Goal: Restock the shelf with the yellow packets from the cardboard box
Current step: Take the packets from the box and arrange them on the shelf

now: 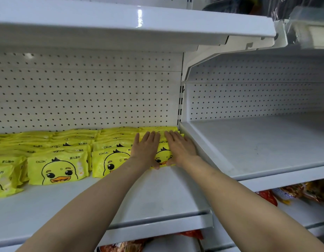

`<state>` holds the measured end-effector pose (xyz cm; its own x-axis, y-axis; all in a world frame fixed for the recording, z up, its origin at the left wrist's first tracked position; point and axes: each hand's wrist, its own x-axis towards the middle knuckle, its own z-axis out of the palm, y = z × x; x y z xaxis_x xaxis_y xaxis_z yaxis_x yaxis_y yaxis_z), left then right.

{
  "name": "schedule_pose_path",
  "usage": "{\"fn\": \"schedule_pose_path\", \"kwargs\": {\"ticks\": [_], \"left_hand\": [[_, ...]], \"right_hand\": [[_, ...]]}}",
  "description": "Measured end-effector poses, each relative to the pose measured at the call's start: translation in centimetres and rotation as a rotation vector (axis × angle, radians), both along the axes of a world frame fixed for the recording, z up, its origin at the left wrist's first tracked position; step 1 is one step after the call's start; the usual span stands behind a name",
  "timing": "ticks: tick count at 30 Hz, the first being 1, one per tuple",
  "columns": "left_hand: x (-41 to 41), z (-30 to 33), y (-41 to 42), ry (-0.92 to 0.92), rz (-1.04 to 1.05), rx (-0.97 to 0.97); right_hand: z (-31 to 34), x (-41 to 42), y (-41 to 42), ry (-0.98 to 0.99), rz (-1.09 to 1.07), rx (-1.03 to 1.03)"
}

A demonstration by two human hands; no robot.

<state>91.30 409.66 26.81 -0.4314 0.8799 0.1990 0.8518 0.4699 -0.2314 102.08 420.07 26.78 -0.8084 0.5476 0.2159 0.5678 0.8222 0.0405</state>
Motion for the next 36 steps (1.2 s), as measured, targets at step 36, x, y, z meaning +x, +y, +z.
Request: {"fn": "schedule_pose_path", "kwargs": {"ticks": [36], "left_hand": [[-8.8,0.2,-12.4,0.012,0.057,-0.068]], "right_hand": [[0.9,-8.3,-10.3,-0.117,0.233,0.132]]}}
